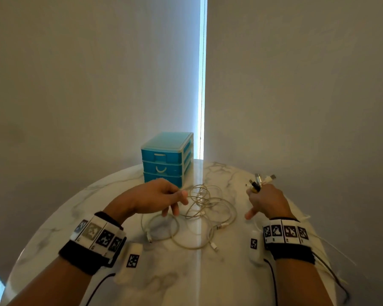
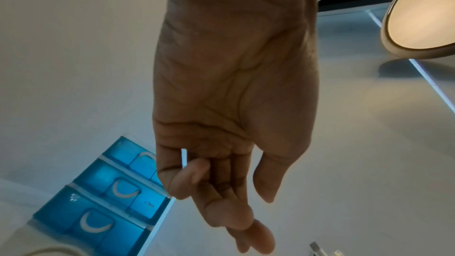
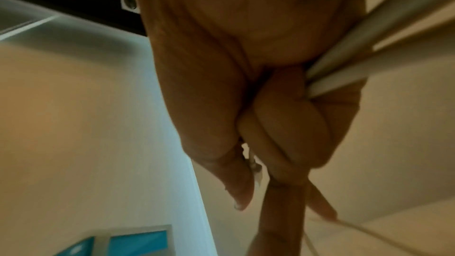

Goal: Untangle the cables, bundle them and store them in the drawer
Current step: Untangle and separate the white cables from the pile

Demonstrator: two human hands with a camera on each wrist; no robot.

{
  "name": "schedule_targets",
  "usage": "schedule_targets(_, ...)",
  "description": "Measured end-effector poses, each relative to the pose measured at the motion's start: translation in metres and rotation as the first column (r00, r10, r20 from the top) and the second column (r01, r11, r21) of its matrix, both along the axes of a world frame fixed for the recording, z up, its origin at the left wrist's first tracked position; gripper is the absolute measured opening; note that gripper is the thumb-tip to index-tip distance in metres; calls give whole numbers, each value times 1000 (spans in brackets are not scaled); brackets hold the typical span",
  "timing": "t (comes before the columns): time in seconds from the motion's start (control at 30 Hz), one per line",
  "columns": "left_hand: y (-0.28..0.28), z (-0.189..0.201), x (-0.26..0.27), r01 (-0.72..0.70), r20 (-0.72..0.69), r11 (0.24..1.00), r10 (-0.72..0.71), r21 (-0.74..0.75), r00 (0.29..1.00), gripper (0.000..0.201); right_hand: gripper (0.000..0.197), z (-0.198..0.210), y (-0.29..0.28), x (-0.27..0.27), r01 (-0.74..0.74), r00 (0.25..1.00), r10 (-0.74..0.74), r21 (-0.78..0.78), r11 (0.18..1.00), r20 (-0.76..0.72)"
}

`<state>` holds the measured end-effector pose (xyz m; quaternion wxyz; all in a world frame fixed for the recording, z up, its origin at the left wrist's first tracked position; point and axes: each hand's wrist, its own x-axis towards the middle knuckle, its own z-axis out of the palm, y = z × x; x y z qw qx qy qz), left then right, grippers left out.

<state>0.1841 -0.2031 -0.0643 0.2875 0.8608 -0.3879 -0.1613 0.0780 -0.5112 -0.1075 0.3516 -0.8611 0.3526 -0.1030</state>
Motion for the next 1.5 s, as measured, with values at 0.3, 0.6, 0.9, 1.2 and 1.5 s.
schedule_targets(0.3,-11,12,-17,18,73,989,-7,-144,997,29,41,16,33,4,-310,910,301,-17,951,286)
schedule_targets(0.6,-37,22,-39,-32,199,910,125,-413,972,60,23,10,89,29,-478,774,542,-259,840,329)
schedule_targets(0.9,-70,13,-42,-115,529,910,330,-398,782,38,23,2,99,31,-449,795,566,-414,792,220)
schedule_targets(1.2,-66,15,-32,-440,-335,611,286,-658,898,9,26,3,101,31,-334,779,471,-362,870,414)
schedule_targets(1.5,-57,18,-25,-422,-509,663,72,-618,858,17,30,5,100,29,-321,804,480,-423,847,352)
